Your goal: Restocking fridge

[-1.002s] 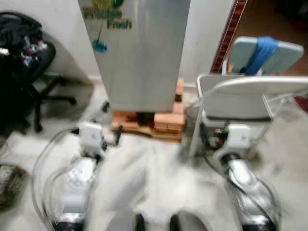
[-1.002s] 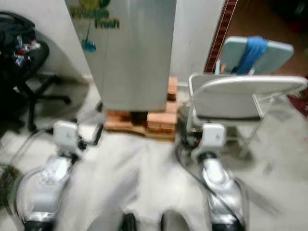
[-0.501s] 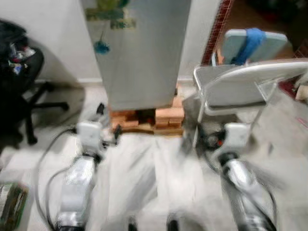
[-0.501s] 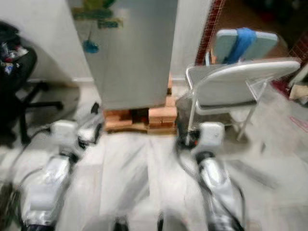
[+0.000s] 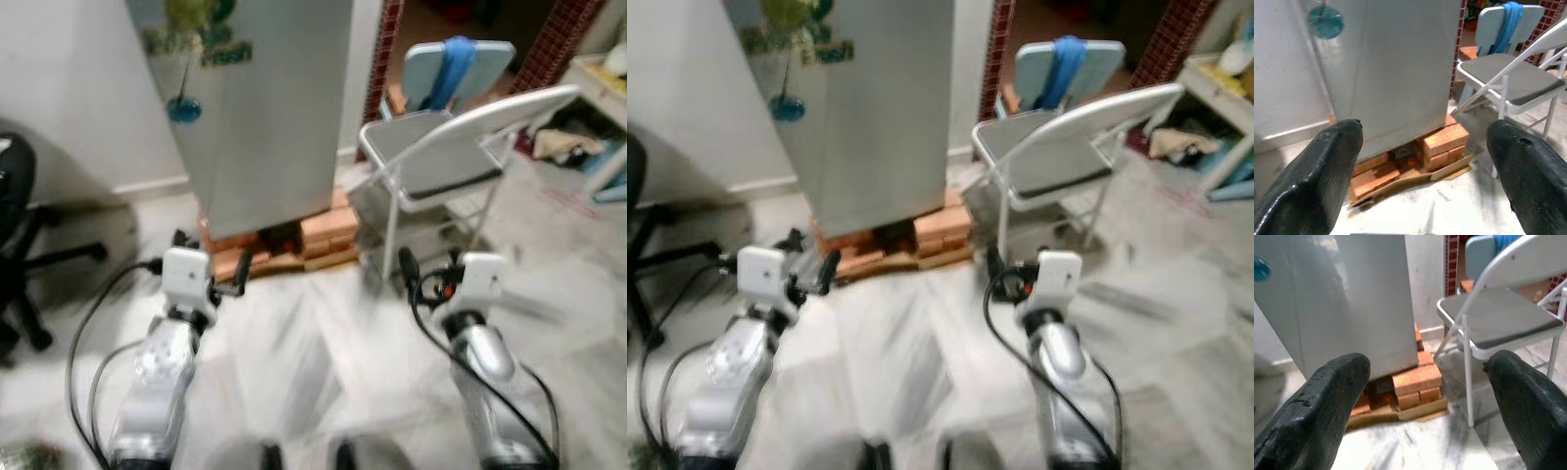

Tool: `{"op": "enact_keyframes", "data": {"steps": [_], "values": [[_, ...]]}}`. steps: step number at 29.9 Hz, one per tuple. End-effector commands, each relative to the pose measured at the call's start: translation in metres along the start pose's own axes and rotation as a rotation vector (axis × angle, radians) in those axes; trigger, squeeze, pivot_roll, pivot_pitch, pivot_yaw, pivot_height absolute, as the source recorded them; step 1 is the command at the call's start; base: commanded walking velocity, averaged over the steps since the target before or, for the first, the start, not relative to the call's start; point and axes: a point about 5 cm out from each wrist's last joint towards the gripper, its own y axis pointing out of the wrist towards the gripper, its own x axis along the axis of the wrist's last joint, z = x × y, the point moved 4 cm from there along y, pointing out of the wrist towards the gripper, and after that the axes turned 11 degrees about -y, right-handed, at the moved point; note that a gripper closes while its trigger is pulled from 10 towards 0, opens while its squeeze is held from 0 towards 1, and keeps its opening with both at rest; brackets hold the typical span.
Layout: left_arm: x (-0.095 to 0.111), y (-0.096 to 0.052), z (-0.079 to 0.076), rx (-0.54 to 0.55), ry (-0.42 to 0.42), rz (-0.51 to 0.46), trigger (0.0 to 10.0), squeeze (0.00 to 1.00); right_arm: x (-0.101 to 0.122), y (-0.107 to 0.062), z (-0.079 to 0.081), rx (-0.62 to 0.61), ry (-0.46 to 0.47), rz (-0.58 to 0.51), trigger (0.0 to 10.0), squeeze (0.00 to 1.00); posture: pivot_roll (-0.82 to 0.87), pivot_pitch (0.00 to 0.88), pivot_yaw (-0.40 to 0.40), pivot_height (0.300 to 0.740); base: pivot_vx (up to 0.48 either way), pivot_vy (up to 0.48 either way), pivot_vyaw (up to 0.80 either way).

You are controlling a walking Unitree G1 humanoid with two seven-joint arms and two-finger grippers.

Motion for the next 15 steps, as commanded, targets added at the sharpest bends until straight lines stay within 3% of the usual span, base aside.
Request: {"op": "enact_keyframes", "data": {"steps": [1,9,15], "values": [[0.0031,0.0003,0.0069,0.017,0.016,-0.005,10.0,0.0,0.0039,0.0001,0.0033,0.009,0.006,-0.019,10.0,0.0,0.0,0.087,0.02,0.74,0.0,0.48,-0.8],[0.0047,0.0029,0.004,0.001,0.033,-0.009,10.0,0.0,0.0066,0.0022,0.007,0.014,0.011,-0.03,10.0,0.0,0.0,0.089,0.023,0.74,0.0,0.48,-0.63],[0.0044,0.0024,0.0011,-0.02,0.037,-0.006,10.0,0.0,0.0068,0.0026,0.0066,0.013,0.012,-0.032,10.0,0.0,0.0,0.089,0.021,0.74,0.0,0.451,0.0]]}}
